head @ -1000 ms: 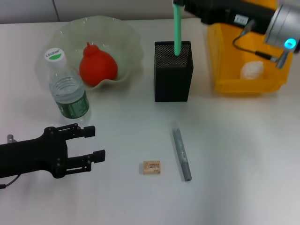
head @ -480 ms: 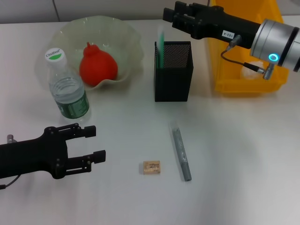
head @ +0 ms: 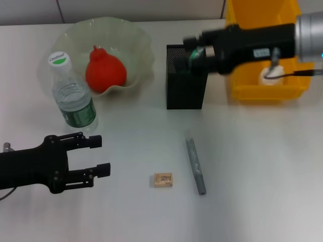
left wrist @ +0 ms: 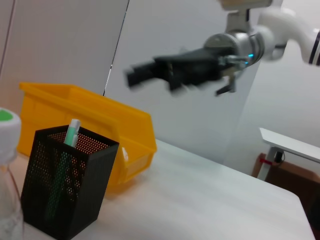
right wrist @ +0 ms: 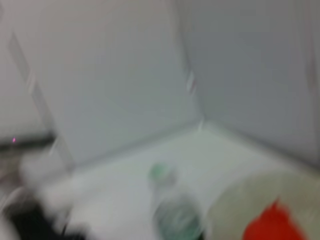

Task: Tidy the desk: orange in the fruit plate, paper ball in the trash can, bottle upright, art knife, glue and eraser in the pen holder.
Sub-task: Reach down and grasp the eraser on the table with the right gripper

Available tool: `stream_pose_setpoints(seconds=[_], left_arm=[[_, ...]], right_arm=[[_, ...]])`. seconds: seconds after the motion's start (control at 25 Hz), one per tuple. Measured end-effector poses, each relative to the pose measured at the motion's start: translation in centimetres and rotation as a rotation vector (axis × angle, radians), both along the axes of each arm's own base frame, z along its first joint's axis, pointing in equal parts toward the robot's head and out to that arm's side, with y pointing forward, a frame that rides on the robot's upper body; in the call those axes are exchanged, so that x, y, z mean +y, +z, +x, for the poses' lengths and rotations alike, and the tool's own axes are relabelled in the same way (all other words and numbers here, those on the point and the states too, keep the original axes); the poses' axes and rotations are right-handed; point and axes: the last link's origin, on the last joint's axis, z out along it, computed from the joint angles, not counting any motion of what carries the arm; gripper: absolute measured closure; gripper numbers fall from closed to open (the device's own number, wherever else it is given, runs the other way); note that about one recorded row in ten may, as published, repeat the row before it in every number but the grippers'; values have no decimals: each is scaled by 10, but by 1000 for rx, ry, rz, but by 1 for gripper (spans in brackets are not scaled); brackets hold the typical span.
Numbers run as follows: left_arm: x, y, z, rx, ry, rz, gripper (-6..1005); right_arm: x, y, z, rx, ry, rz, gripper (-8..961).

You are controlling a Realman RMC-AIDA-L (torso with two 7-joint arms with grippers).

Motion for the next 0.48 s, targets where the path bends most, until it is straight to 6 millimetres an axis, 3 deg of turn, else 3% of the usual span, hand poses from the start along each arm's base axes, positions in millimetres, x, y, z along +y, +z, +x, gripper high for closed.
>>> stream_pose_setpoints(seconds=[0.12, 0.24, 0.48], left_arm=[[0, 5, 0, -3, -4, -8, 256], [0, 9, -1, -1, 5, -15, 256], [0, 12, -2, -4, 17, -28, 256]], right_arm=[[-13, 15, -25, -206, 42, -93, 289], [-19, 12, -36, -298, 58, -125, 266], [-37, -29, -62, -603, 189, -281, 186]])
